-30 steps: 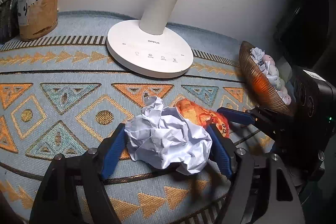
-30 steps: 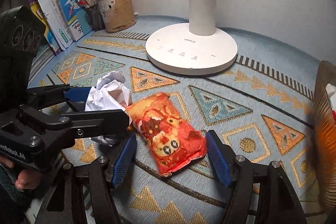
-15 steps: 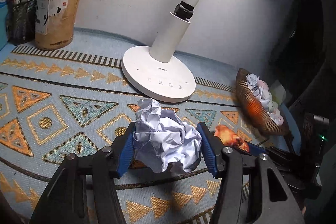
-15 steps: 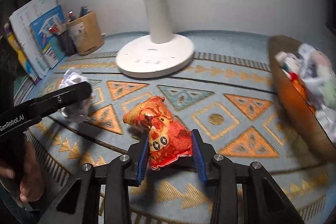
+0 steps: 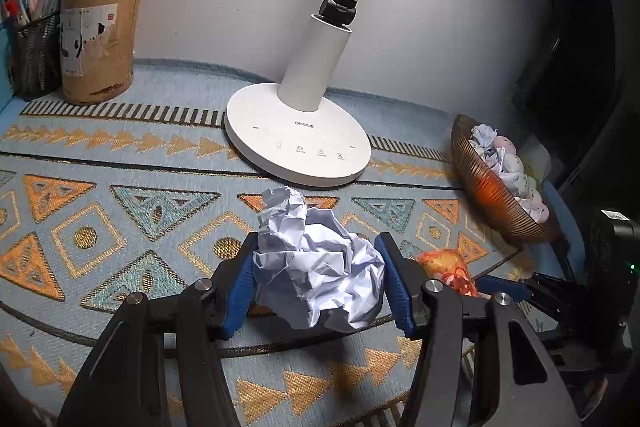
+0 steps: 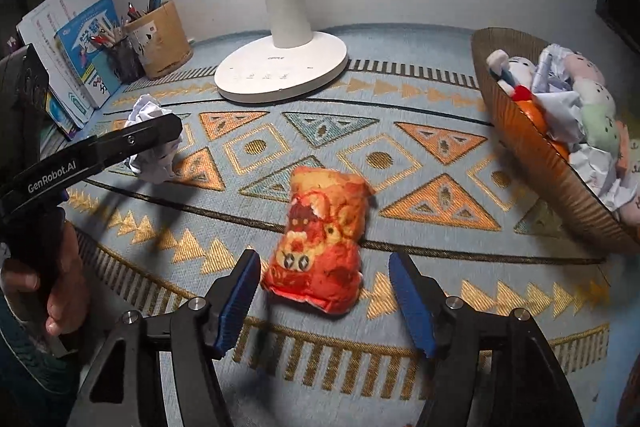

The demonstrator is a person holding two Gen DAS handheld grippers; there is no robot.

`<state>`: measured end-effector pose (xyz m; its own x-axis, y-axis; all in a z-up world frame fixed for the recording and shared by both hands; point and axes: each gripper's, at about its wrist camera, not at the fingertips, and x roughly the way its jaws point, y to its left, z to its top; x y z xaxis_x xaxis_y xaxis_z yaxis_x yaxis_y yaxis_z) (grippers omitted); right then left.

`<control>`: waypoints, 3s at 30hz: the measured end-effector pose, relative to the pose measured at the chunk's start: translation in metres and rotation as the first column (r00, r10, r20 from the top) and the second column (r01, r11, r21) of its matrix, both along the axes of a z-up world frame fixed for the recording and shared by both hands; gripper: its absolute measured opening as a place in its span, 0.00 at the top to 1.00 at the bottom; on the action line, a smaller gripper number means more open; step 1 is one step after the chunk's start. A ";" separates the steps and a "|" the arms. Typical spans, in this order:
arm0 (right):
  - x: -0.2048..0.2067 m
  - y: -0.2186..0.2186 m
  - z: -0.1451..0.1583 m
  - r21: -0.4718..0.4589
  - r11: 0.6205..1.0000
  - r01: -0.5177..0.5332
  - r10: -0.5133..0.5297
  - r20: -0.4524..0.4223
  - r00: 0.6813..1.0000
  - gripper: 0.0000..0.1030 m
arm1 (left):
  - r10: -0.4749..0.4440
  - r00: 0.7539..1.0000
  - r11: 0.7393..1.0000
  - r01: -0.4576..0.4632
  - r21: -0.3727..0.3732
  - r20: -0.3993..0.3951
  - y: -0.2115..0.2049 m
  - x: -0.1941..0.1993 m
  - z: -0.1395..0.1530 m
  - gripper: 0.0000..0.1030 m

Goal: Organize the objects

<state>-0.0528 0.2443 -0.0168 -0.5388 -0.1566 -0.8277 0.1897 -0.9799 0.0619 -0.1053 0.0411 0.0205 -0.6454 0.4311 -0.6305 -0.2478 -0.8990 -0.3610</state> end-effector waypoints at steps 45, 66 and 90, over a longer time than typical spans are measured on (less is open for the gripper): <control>-0.001 0.258 0.135 -0.219 0.898 0.381 -0.436 -0.333 0.836 0.72 | -0.298 0.923 0.953 0.273 -0.132 -0.245 0.280 -0.046 0.100 0.45; 0.018 0.196 0.156 -0.171 0.924 0.343 -0.382 -0.322 0.866 0.67 | -0.084 0.978 0.993 0.066 -0.096 -0.190 0.110 0.009 0.117 0.21; 0.020 -0.049 0.029 -0.061 0.987 0.146 -0.154 -0.143 0.978 0.37 | 0.311 0.950 0.927 -0.294 -0.234 0.036 -0.093 0.052 -0.004 0.01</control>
<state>-0.0324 0.1957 0.0123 -0.6743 -0.1036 -0.7312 0.0514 -0.9943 0.0935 -0.0537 -0.0517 0.0164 -0.6731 0.0652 -0.7367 0.0676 -0.9865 -0.1490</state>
